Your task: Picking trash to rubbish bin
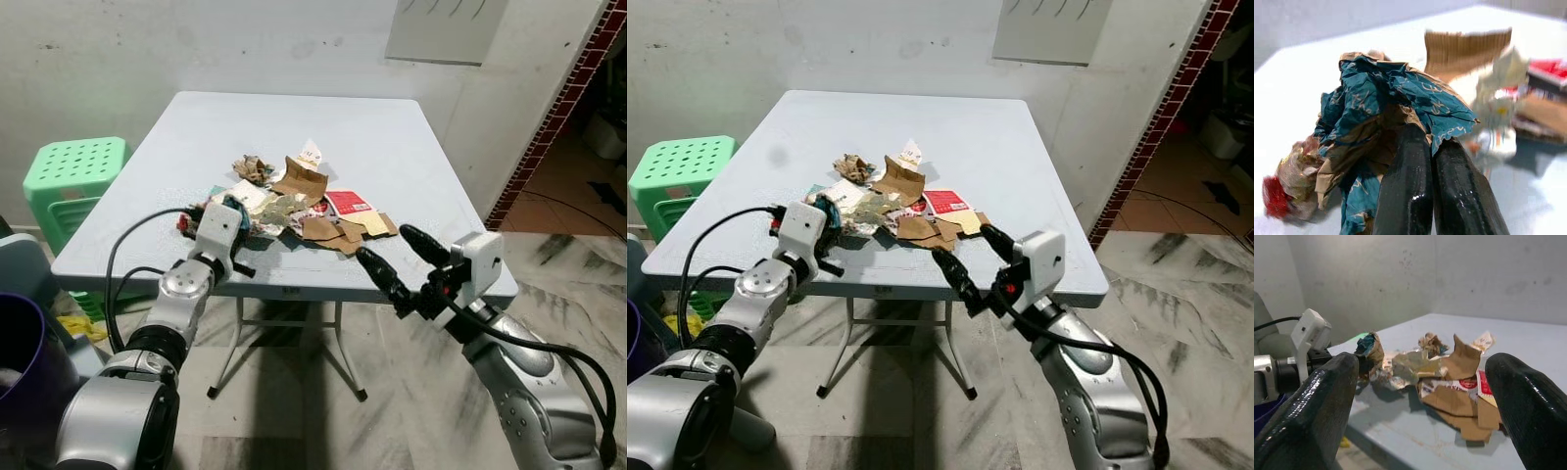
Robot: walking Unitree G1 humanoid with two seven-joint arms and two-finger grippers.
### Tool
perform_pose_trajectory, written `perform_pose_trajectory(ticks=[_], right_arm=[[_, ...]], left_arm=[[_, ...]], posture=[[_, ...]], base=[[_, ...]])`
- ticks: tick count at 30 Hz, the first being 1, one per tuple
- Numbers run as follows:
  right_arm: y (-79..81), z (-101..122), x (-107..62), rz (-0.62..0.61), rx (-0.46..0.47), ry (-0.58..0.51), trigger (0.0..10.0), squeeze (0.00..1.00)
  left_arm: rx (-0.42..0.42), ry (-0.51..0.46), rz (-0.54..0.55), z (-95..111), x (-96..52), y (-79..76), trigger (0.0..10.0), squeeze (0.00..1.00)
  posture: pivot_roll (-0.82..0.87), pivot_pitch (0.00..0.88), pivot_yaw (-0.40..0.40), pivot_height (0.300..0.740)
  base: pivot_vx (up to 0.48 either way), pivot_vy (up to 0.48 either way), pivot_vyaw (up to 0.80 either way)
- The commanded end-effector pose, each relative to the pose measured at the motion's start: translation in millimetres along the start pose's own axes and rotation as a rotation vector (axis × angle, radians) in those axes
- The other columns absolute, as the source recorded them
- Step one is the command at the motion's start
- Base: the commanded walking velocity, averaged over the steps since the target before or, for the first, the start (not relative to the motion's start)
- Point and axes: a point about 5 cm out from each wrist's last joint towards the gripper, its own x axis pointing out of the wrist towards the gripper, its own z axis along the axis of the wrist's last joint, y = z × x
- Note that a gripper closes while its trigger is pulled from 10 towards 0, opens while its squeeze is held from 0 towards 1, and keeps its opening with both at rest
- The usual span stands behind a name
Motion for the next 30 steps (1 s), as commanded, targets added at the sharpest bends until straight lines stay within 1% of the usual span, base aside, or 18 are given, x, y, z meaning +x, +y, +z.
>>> perform_pose_trajectory(ticks=[1,3,4,5,6,7,8,9,11,12,15,18,21,25,28,30], right_arm=[[-5.2,1,0.8,-0.018,0.002,-0.014,10.0,0.00],[-6.5,3,2.9,-0.022,0.004,-0.029,10.0,0.00],[-7.4,3,3.5,-0.027,0.000,-0.032,10.0,0.00],[-9.3,4,4.9,-0.038,-0.002,-0.042,10.0,0.00],[-9.3,4,4.9,-0.038,-0.002,-0.042,10.0,0.00],[-10.9,6,6.1,-0.049,-0.002,-0.053,10.0,0.00],[-12.5,6,6.9,-0.059,-0.001,-0.059,10.0,0.00],[-13.8,6,7.3,-0.067,0.000,-0.063,10.0,0.00],[-17.4,7,8.6,-0.093,-0.006,-0.077,10.0,0.00],[-21.0,8,9.5,-0.120,-0.009,-0.092,10.0,0.00],[-27.0,8,10.1,-0.169,-0.011,-0.107,10.0,0.00],[-30.5,7,10.1,-0.201,-0.018,-0.115,10.0,0.00],[-33.8,5,8.9,-0.236,-0.034,-0.117,10.0,0.00],[-36.5,5,9.3,-0.261,-0.049,-0.128,10.0,0.00],[-38.7,7,9.9,-0.274,-0.053,-0.144,10.0,0.00],[-39.3,11,10.6,-0.274,-0.059,-0.166,10.0,0.00]], left_arm=[[-0.014,-0.046,0.010,7,-1.2,5.2,0.0,0.00],[-0.031,-0.079,0.014,12,-1.6,7.5,0.0,0.00],[-0.029,-0.087,0.018,14,-1.7,8.0,0.0,0.00],[-0.050,-0.101,0.031,17,-1.7,10.0,0.0,0.00],[-0.050,-0.101,0.031,17,-1.7,10.0,0.0,0.00],[-0.071,-0.115,0.038,20,-2.0,11.7,3.4,0.00],[-0.082,-0.121,0.046,21,-2.5,12.8,10.0,0.00],[-0.089,-0.125,0.051,22,-2.8,13.5,10.0,0.00],[-0.140,-0.141,0.051,24,-4.0,14.7,10.0,0.00],[-0.184,-0.152,0.061,23,-5.9,16.4,10.0,0.00],[-0.243,-0.126,0.078,15,-9.6,17.8,10.0,0.00],[-0.277,-0.119,0.090,8,-15.4,18.1,10.0,0.00],[-0.280,-0.132,0.090,8,-19.7,16.5,10.0,0.00],[-0.291,-0.151,0.085,11,-21.1,16.3,10.0,0.00],[-0.257,-0.183,0.069,18,-22.1,16.4,10.0,0.00],[-0.251,-0.225,0.045,27,-22.8,16.8,10.0,0.00]], posture=[[-0.07,0.000,-0.024,0.740],[-0.06,0.000,-0.030,0.740],[-0.06,0.000,-0.032,0.740],[-0.05,0.000,-0.035,0.740],[-0.05,0.000,-0.035,0.740],[-0.05,0.000,-0.033,0.740],[-0.05,0.000,-0.036,0.740],[-0.04,0.000,-0.038,0.740],[-0.04,0.000,-0.039,0.740],[-0.04,0.000,-0.040,0.740],[-0.03,0.000,-0.041,0.740],[-0.03,0.000,-0.043,0.740],[-0.02,0.000,-0.046,0.740],[-0.02,0.000,-0.046,0.740],[-0.02,0.000,-0.046,0.740],[-0.02,0.000,-0.045,0.740]], base=[[0.000,0.000,0.00],[0.000,0.000,0.00],[0.000,0.000,0.00],[0.000,0.000,0.00],[0.000,0.000,0.00],[0.000,0.000,0.00],[0.000,0.000,0.00],[0.000,0.000,0.00],[0.000,0.000,0.00],[0.000,0.000,0.00],[0.000,0.000,0.00],[0.000,0.000,0.00],[0.000,0.000,0.00],[0.000,0.000,0.00],[0.000,0.000,0.00],[0.000,0.000,0.00]])
